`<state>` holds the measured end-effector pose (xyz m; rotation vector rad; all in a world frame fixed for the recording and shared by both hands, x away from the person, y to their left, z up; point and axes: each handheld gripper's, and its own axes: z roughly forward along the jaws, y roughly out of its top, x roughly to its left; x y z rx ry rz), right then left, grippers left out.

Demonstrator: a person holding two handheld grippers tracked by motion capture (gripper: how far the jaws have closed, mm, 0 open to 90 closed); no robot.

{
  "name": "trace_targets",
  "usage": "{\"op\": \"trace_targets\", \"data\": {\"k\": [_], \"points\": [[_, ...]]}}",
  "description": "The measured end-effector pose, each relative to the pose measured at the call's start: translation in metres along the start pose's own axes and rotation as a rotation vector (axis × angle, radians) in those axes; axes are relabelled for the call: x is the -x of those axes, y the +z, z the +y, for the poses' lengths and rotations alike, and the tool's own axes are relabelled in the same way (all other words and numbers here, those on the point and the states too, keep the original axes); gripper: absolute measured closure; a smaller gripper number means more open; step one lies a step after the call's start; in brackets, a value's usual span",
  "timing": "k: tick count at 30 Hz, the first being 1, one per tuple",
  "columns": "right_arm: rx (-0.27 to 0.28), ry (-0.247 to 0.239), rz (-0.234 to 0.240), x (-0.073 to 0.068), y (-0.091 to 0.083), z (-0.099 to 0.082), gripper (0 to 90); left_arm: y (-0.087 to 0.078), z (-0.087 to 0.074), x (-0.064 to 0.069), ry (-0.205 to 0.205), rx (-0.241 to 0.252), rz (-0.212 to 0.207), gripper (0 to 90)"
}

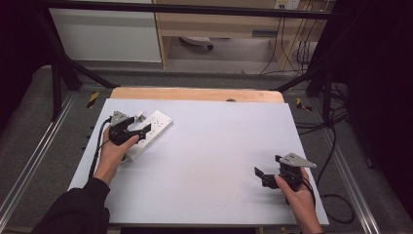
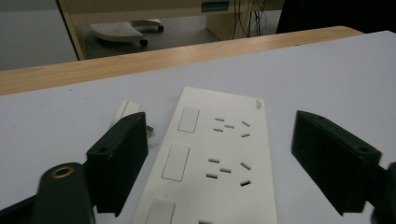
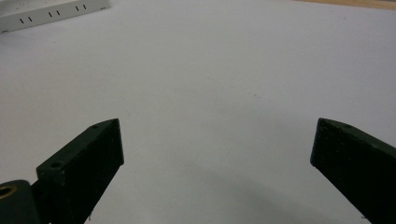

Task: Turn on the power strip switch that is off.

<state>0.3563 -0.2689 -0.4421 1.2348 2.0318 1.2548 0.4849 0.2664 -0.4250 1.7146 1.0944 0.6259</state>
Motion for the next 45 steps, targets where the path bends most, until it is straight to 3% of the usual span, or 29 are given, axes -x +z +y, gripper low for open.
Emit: {"op": "trace_targets", "data": {"k": [2,7,24,45], "points": [[0.0,0.0,0.0,0.0,0.0,0.0,3.0,0.0,0.0,0.001,-0.008,0.001,-0.013,10.8],[0.0,0.0,0.0,0.0,0.0,0.0,3.0,-0.001,0.001,0.004,-0.01,0.007,-0.035,5.9],[0.003,-0.001,-0.001,0.0,0.0,0.0,3.0,-0.011,0.008,0.012,0.005,0.044,-0.056,5.9],[0.004,0.001,-0.001,0.0,-0.001,0.001,2.9,-0.036,0.018,0.023,0.002,0.043,-0.069,6.4]]}}
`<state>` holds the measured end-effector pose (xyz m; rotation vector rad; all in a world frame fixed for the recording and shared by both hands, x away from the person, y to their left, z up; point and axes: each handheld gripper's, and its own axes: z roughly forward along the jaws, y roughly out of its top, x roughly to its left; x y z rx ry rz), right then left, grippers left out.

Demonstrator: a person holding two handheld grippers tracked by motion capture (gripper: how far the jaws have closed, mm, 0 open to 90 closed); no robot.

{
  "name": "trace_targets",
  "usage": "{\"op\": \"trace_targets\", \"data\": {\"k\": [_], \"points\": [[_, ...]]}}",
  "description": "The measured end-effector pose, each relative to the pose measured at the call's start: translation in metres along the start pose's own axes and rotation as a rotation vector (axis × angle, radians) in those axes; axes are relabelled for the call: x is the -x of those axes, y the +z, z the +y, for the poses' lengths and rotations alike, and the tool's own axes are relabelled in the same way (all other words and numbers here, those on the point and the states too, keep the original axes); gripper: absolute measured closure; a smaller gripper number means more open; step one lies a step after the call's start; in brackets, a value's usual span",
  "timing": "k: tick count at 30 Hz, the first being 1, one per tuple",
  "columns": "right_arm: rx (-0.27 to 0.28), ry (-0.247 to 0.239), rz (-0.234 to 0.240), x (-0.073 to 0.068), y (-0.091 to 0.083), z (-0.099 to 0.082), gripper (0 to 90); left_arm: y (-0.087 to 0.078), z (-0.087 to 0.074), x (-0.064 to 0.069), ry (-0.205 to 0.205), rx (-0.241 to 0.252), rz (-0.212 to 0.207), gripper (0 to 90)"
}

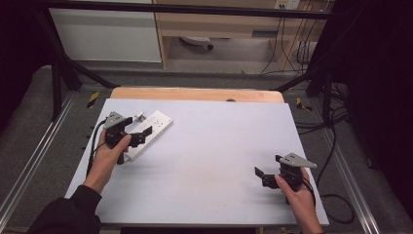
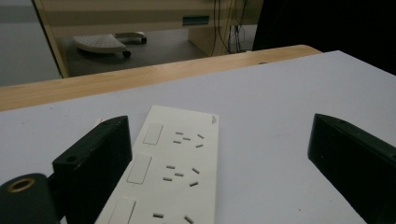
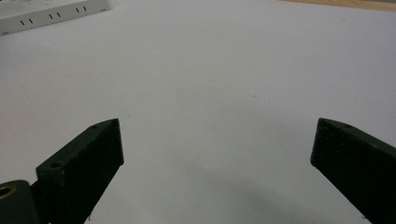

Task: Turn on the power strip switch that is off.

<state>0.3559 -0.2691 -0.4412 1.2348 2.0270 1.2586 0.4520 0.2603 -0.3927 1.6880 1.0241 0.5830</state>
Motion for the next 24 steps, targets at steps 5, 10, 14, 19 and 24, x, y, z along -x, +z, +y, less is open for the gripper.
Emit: {"op": "trace_targets", "data": {"k": [5,10,14,19,24], "points": [[0.0,-0.001,0.0,0.0,0.0,0.0,2.9,-0.005,0.002,0.005,0.009,0.001,-0.017,6.4],[0.0,-0.001,0.0,0.0,0.0,0.0,2.9,-0.011,0.003,0.01,0.019,-0.004,-0.032,6.4],[-0.001,0.0,0.0,0.0,0.0,0.0,2.9,-0.018,0.001,0.015,0.014,0.01,-0.047,6.4],[-0.001,0.001,-0.001,0.0,0.0,0.0,2.9,-0.025,-0.001,0.022,0.017,0.011,-0.064,6.6],[-0.001,-0.001,-0.002,0.0,0.0,0.0,2.9,-0.034,-0.002,0.027,0.026,0.021,-0.079,6.6]]}}
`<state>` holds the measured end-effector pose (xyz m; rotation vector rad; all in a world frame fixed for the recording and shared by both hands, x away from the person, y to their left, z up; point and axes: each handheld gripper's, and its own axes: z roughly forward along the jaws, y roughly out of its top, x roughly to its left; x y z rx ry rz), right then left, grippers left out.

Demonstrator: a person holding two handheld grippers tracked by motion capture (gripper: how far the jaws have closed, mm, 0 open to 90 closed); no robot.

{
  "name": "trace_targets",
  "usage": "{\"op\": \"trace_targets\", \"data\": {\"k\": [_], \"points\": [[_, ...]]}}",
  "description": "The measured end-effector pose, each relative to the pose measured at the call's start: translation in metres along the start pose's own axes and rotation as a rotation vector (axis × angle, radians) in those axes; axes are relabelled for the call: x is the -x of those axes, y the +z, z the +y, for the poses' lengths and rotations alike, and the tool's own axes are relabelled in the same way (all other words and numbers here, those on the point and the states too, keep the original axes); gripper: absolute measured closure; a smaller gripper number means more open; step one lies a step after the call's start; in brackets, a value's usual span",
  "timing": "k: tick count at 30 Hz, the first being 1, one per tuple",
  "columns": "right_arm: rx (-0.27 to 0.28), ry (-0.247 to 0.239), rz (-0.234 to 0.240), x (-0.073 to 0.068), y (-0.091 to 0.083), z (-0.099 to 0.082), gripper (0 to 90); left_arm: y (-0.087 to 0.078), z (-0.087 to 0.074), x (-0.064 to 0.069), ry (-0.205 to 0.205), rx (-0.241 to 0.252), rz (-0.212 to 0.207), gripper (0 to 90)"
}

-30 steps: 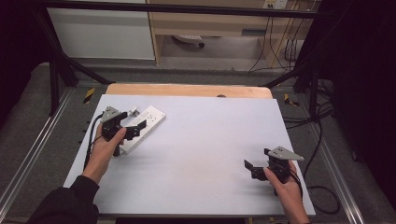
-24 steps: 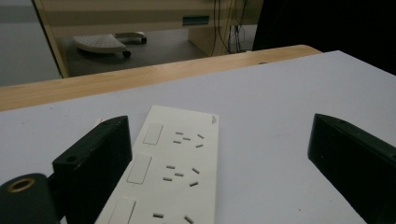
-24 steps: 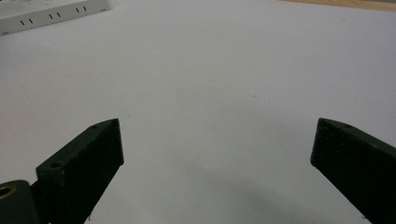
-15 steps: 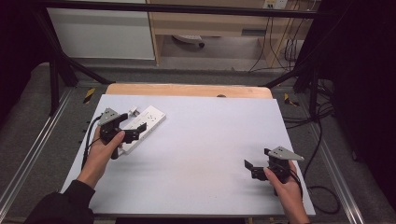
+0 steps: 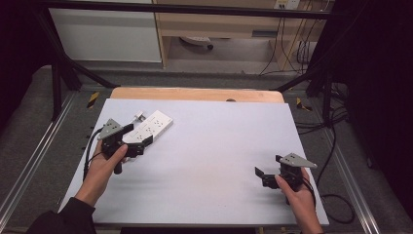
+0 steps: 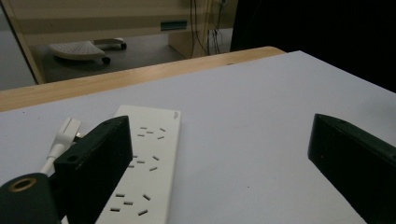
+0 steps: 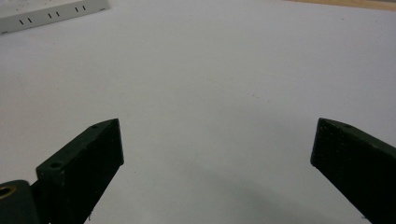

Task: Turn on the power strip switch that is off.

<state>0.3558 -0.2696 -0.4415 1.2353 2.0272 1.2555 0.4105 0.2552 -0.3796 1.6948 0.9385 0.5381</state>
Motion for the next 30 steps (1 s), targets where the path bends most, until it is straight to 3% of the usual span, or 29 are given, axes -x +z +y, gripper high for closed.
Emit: {"op": "trace_targets", "data": {"k": [9,16,24,30], "points": [[0.0,0.001,-0.001,0.0,0.0,0.0,2.9,-0.022,-0.01,0.008,-0.001,0.015,-0.009,6.6],[0.001,0.005,-0.003,0.0,0.0,0.0,2.9,-0.048,-0.022,0.005,-0.015,0.027,-0.004,6.6],[0.002,0.005,-0.006,0.0,0.0,0.0,2.9,-0.076,-0.046,-0.003,-0.025,0.004,0.013,6.6],[0.002,0.009,-0.008,0.0,0.0,0.0,2.9,-0.084,-0.062,-0.005,-0.013,-0.04,0.011,6.6]]}}
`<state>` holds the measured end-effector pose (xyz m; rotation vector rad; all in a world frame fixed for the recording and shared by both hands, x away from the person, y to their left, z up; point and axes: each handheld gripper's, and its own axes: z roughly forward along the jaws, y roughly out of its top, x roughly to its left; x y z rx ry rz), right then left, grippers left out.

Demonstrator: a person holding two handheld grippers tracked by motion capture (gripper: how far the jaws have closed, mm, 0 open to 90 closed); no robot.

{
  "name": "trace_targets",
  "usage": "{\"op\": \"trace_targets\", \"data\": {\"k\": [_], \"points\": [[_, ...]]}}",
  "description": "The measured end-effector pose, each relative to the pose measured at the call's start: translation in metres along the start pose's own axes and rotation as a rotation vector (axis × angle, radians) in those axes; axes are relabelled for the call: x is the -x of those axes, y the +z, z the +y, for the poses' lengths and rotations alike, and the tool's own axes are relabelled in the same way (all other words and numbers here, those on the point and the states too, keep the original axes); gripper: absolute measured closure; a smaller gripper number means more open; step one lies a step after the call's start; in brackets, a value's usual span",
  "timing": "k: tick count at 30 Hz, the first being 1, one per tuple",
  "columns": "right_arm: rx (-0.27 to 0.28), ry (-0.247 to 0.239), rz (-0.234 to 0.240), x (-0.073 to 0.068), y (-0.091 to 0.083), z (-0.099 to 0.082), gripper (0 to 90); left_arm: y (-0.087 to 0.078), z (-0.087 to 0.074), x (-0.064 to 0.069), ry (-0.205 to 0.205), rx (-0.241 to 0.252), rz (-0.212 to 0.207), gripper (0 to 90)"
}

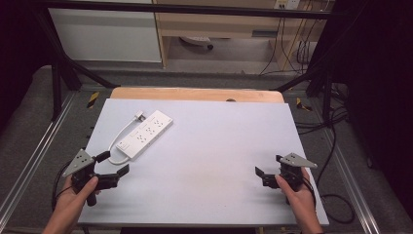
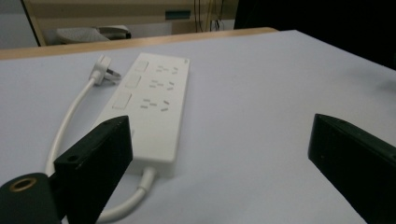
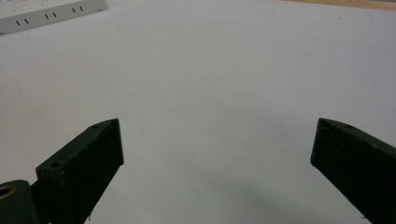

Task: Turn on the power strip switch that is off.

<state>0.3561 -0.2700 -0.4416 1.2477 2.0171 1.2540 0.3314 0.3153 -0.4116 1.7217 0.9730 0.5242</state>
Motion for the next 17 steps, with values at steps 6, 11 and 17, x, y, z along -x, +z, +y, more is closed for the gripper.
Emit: {"op": "trace_targets", "data": {"k": [6,11,17], "points": [[-0.001,-0.004,-0.004,0.001,0.0,0.0,2.9,0.007,-0.016,0.002,-0.003,-0.082,0.01,8.1],[-0.007,-0.008,-0.008,0.002,-0.001,-0.001,2.9,0.017,-0.025,0.012,0.012,-0.142,-0.022,7.8],[-0.048,-0.004,-0.037,0.004,0.002,-0.005,2.8,0.023,-0.025,0.018,0.04,-0.17,-0.014,7.5]]}}
